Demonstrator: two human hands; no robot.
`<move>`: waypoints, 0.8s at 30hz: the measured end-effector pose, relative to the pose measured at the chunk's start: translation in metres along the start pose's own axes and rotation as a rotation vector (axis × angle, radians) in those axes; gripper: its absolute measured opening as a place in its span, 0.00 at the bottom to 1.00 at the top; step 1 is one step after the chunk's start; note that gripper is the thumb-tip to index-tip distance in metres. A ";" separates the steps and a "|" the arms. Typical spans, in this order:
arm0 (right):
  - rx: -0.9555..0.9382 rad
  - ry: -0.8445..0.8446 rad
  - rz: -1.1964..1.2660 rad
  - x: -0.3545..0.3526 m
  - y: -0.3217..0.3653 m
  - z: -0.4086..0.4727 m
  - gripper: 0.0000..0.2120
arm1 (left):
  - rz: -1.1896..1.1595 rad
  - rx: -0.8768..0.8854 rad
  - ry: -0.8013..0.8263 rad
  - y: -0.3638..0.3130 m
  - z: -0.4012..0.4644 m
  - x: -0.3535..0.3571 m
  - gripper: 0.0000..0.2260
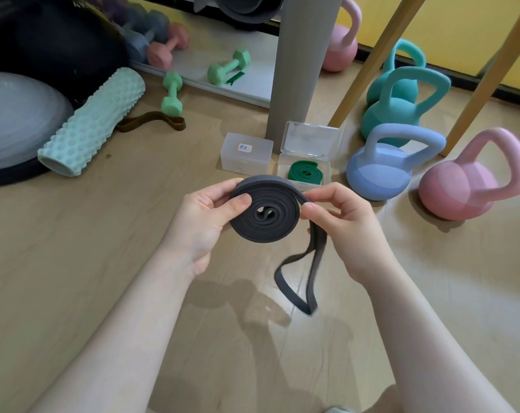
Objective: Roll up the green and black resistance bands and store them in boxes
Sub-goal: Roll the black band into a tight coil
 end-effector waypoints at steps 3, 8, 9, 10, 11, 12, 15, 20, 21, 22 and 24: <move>0.009 -0.036 0.160 0.004 0.002 -0.003 0.05 | -0.068 -0.025 -0.025 0.004 -0.002 0.005 0.09; -0.036 -0.022 0.234 0.010 0.005 -0.010 0.14 | -0.277 -0.127 0.010 0.008 -0.008 0.013 0.10; -0.038 -0.032 0.237 0.009 0.006 -0.010 0.14 | -0.273 -0.160 0.041 0.007 -0.009 0.014 0.11; -0.036 -0.042 0.230 0.007 0.006 -0.010 0.14 | -0.236 -0.187 0.076 0.006 -0.010 0.013 0.11; -0.026 -0.042 0.220 0.005 0.006 -0.010 0.13 | -0.176 -0.207 0.106 0.005 -0.011 0.012 0.10; -0.009 -0.026 0.209 0.002 0.006 -0.009 0.13 | -0.107 -0.221 0.128 0.004 -0.012 0.010 0.09; 0.027 0.079 0.105 -0.003 0.004 -0.008 0.13 | 0.195 -0.225 0.179 0.002 -0.013 0.001 0.10; -0.005 0.328 -0.214 0.005 -0.002 -0.010 0.20 | 0.510 -0.203 0.303 0.005 -0.015 0.006 0.09; 0.000 0.365 -0.243 0.007 -0.002 -0.010 0.21 | 0.539 -0.199 0.309 0.006 -0.015 0.009 0.09; 0.000 0.385 -0.258 0.008 -0.003 -0.010 0.21 | 0.562 -0.195 0.317 0.007 -0.015 0.012 0.09; 0.006 0.377 -0.242 0.006 -0.006 -0.009 0.20 | 0.568 -0.182 0.323 0.008 -0.014 0.014 0.09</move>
Point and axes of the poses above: each hand's wrist, its own z-axis towards the middle knuckle, its own x-axis out of the palm, y = z × x, the point moved 2 cm from there along z, towards the middle knuckle
